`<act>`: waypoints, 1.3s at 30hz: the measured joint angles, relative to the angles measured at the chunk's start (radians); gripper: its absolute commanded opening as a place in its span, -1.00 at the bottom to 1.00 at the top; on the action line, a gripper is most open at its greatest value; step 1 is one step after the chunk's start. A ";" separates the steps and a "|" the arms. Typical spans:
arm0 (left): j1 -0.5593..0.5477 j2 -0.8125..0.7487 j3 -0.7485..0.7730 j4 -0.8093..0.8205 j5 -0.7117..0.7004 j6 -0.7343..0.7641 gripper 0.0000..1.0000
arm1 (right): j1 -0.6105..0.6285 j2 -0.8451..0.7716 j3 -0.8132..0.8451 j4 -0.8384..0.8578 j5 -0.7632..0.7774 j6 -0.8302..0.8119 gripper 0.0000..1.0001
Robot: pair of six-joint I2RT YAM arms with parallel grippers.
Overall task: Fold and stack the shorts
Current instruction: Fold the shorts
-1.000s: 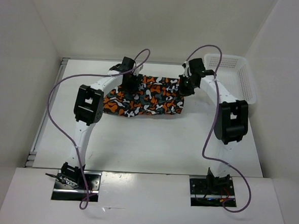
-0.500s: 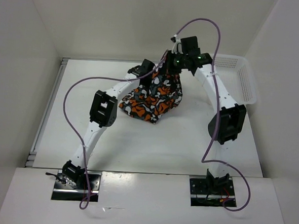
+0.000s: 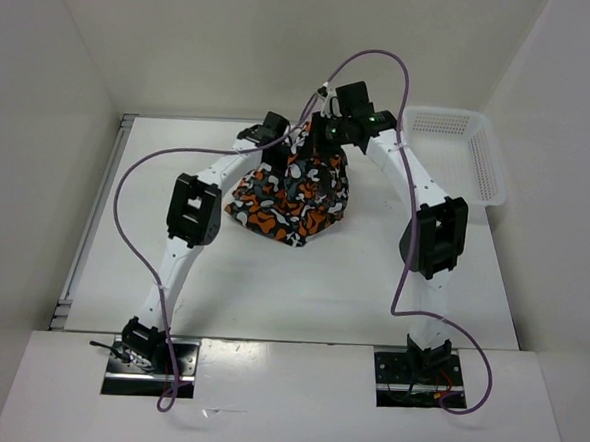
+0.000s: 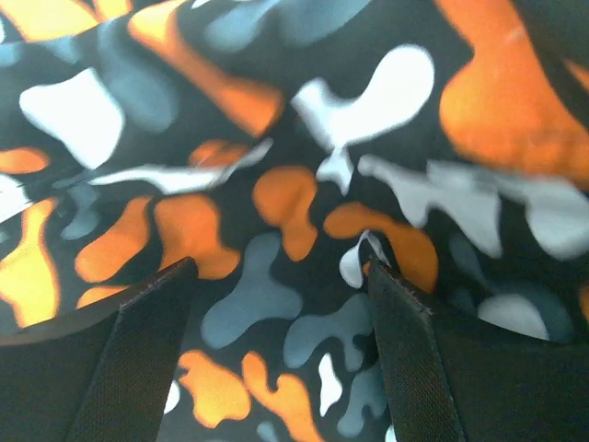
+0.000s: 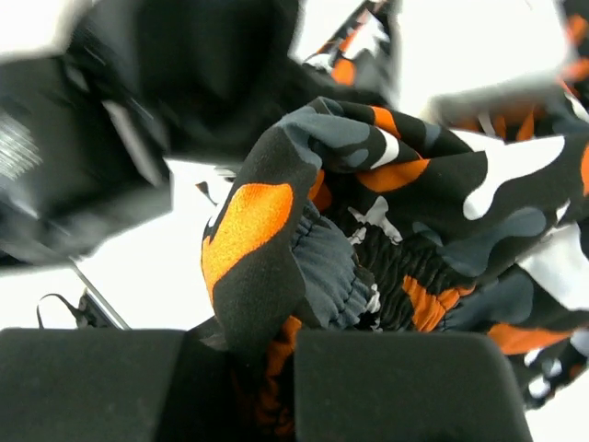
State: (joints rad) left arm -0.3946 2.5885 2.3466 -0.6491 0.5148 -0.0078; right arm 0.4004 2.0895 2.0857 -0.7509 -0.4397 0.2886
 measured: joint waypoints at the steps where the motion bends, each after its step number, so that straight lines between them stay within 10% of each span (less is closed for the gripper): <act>1: 0.019 -0.015 -0.015 -0.016 -0.005 0.001 0.67 | 0.003 0.002 -0.006 0.002 0.001 -0.004 -1.00; 15: 0.237 -0.262 -0.150 -0.083 -0.098 0.004 0.75 | 0.005 0.041 -0.034 -0.017 -0.013 -0.048 -1.00; 29: 0.240 -0.261 -0.491 -0.004 0.005 -0.001 -0.47 | 0.056 0.254 0.207 -0.011 -0.071 -0.024 -0.96; 39: 0.241 -0.277 -0.630 0.091 0.249 -0.025 -0.47 | 0.167 0.401 0.301 -0.003 -0.132 0.010 0.63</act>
State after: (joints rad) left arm -0.1535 2.3116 1.7164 -0.5583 0.7635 -0.0326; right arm 0.5678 2.4905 2.3871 -0.7540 -0.5713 0.2981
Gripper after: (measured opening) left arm 0.242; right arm 0.720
